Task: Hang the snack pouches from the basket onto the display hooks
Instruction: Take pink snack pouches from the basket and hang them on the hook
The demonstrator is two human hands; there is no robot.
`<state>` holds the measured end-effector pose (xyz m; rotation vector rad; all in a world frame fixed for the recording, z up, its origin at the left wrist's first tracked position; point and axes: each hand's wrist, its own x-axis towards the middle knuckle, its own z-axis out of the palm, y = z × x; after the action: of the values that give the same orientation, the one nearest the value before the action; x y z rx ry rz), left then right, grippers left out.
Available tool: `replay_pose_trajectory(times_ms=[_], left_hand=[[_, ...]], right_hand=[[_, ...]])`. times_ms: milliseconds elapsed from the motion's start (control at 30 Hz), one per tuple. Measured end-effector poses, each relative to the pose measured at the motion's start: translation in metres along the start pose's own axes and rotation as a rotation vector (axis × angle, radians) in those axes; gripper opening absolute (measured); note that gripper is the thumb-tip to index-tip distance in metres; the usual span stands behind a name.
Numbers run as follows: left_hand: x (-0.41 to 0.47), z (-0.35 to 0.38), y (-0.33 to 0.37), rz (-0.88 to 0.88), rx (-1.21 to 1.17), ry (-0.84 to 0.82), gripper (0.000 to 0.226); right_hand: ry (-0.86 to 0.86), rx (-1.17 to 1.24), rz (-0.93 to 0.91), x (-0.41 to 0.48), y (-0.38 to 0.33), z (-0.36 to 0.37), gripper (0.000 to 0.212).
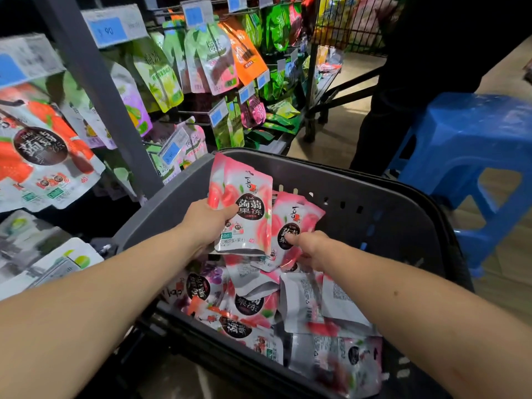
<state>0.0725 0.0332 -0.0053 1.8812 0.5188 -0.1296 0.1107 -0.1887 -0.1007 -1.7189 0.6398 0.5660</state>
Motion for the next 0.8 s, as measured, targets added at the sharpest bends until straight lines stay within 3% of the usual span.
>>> replay_pose_trajectory(times_ms=[67,200,367,533,800], left_hand=[[0.001,-0.002,0.000,-0.008,-0.012,0.013,0.024],[0.004,-0.009,0.002,-0.017,-0.062,0.032,0.019],[0.003,-0.015,0.003,0.023,-0.005,0.092,0.018],[0.005,-0.018,0.000,0.051,0.023,0.101,0.020],[-0.018,-0.014,0.010,-0.012,-0.001,0.006,0.029]], right_hand=[[-0.009,0.013,0.012,0.002,0.002,0.002,0.049],[0.036,-0.005,-0.034,0.006,0.008,-0.001,0.072],[-0.012,0.010,-0.218,-0.006,-0.007,-0.019,0.040],[-0.024,0.184,-0.291,-0.031,-0.020,-0.042,0.017],[-0.146,0.315,-0.211,-0.048,-0.034,-0.032,0.046]])
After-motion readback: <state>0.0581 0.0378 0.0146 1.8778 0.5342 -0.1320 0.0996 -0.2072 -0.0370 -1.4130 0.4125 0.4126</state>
